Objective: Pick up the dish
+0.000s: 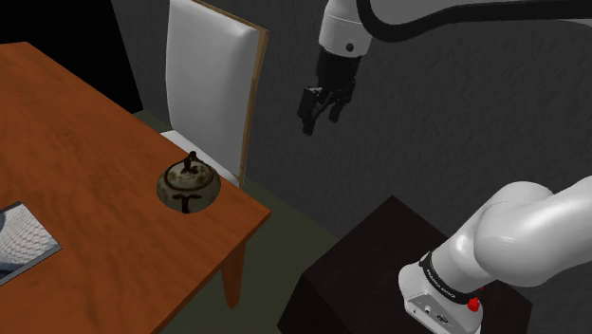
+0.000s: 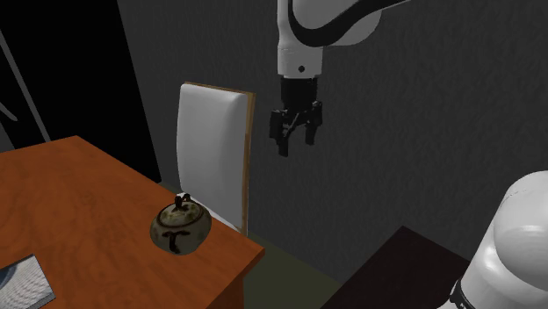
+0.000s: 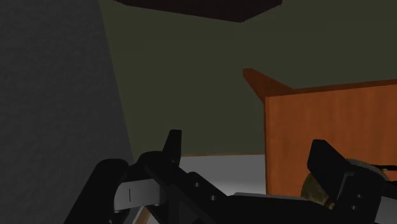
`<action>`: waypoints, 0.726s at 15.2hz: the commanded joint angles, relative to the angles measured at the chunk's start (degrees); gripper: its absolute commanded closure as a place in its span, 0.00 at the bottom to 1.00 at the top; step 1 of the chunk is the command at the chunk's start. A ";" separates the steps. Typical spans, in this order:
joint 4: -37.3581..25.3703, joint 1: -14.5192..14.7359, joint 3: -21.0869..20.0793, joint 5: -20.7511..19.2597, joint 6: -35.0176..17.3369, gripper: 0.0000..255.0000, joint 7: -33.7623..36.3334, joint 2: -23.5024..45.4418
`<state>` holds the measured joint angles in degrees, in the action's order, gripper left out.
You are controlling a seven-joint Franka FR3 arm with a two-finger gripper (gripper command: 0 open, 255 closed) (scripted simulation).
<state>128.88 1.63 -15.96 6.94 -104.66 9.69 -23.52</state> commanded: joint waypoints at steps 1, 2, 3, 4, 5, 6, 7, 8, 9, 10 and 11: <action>-3.09 0.22 -1.90 -0.37 -1.18 0.00 2.40 4.28; -4.40 0.35 -2.79 -0.66 -1.82 0.00 3.57 6.28; -5.77 0.50 -3.65 -1.04 -2.42 0.00 4.76 8.32; -7.21 0.66 -4.48 -1.51 -2.96 0.00 5.98 10.39; -8.73 0.84 -5.28 -2.07 -3.45 0.00 7.22 12.50; -10.32 1.07 -6.04 -2.71 -3.88 0.00 8.48 14.65; -11.98 1.31 -6.76 -3.43 -4.25 0.00 9.75 16.84; -13.71 1.59 -7.45 -4.23 -4.55 0.00 11.04 19.06; -15.53 1.95 -8.06 -5.11 -4.77 0.00 12.34 21.32; -17.43 2.36 -8.61 -6.05 -4.93 0.00 13.64 23.61; -19.41 2.85 -9.09 -7.05 -5.00 0.00 14.93 25.94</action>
<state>111.29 4.00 -24.43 0.93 -109.18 23.11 -0.14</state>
